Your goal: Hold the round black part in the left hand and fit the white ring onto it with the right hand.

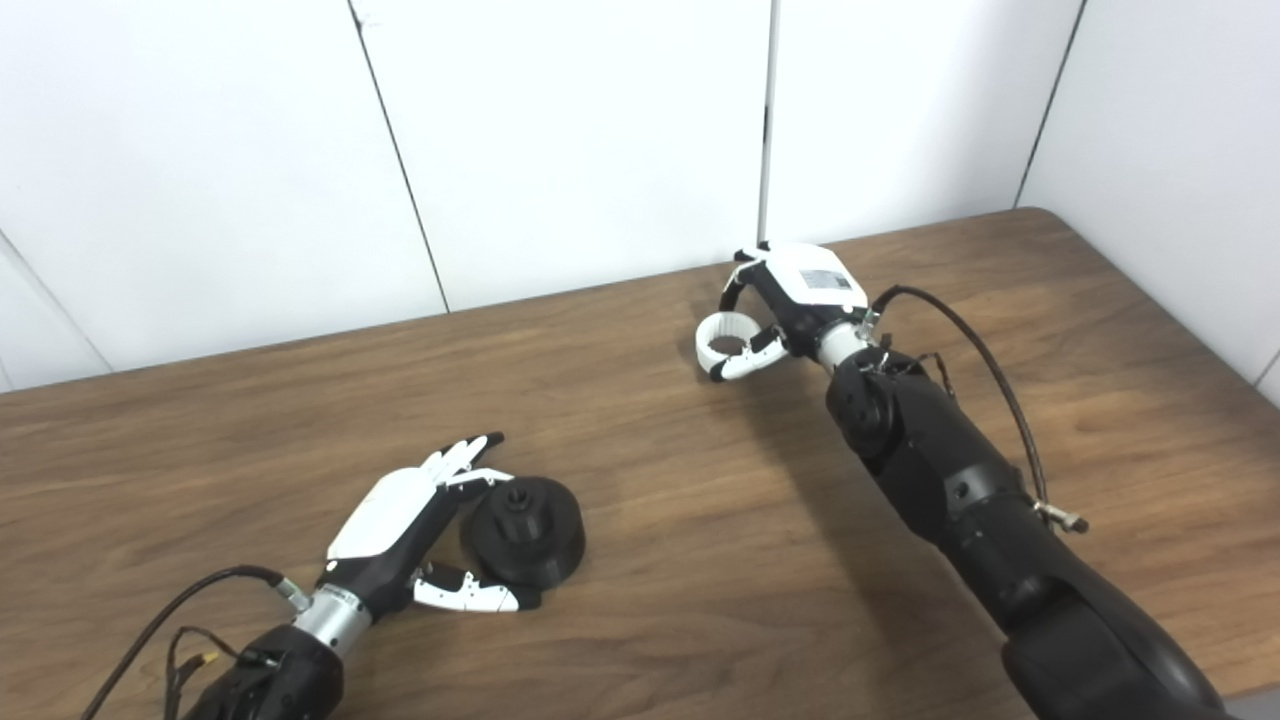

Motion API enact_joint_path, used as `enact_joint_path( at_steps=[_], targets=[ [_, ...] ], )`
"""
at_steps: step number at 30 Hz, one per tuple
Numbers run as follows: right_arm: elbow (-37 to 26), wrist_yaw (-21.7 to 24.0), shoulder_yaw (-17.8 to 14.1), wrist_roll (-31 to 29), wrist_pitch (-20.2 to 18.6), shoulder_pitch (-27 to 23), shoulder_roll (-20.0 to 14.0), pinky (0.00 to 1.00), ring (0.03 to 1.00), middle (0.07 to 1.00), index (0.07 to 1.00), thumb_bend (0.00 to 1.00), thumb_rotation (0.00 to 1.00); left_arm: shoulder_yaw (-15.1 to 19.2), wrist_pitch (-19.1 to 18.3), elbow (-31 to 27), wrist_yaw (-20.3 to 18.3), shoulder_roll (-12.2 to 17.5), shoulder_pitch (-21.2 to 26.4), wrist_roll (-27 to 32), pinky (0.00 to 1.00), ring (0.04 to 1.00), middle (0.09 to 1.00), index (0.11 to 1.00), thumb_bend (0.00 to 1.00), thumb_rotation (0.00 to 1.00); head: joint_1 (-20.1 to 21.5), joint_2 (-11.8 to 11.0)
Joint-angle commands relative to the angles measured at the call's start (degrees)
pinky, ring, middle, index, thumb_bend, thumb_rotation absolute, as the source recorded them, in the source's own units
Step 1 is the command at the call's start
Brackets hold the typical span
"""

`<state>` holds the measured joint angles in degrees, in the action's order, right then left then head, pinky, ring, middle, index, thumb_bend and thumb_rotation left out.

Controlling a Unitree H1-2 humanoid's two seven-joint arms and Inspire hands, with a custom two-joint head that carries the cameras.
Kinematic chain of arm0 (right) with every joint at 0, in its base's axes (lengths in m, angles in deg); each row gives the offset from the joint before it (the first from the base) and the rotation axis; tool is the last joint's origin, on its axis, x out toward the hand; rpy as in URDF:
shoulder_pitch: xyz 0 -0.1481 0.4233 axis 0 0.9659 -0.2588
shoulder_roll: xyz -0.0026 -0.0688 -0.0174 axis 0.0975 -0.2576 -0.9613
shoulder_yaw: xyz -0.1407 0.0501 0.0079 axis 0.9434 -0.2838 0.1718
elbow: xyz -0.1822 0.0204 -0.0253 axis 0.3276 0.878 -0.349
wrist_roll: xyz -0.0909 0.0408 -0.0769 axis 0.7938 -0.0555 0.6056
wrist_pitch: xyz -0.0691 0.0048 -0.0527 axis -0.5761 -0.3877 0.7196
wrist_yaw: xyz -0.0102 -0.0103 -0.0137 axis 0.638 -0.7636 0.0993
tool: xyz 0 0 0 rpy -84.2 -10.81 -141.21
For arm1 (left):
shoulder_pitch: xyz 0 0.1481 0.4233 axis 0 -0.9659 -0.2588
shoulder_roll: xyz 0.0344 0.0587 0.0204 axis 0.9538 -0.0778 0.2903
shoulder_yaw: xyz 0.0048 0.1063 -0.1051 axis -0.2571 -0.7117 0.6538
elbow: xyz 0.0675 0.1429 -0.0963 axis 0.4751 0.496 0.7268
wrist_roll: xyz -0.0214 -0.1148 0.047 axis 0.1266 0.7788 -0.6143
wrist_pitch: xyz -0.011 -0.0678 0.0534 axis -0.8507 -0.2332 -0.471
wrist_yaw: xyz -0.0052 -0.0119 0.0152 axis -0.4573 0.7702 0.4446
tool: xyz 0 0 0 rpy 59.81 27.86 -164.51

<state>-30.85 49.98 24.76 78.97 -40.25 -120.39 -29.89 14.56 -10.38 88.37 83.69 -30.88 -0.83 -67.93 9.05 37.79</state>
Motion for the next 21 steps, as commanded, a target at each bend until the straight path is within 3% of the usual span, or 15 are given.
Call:
enact_joint_path(
  at_steps=[1, 13, 21],
  targets=[
    [-0.98, -1.96, -1.01, -0.63, 2.43, -2.18, -0.55, 1.00, 0.966, 0.890, 0.493, 0.53, 0.17, 0.78, -1.26, -0.98, -0.87, 1.21, -0.05, -1.07, 1.00, 1.000, 1.000, 0.693, 1.00, 0.45, 0.04, 0.09],
    [-1.24, -2.83, -1.31, -0.97, 3.97, -1.83, -1.00, 1.00, 0.959, 0.881, 0.488, 0.52, 0.16, 1.20, -1.78, -1.52, -1.51, 1.11, -0.43, -0.97, 1.00, 1.000, 1.000, 0.691, 1.00, 0.43, 0.04, 0.50],
    [-6.04, -3.03, -1.82, -0.39, 4.06, -0.82, -1.84, 1.00, 0.980, 0.908, 0.490, 0.52, 0.16, 1.44, -1.47, -1.12, -1.43, 1.05, -0.21, -1.15, 1.00, 1.000, 1.000, 0.692, 1.00, 0.43, 0.03, 0.79]
  ],
)
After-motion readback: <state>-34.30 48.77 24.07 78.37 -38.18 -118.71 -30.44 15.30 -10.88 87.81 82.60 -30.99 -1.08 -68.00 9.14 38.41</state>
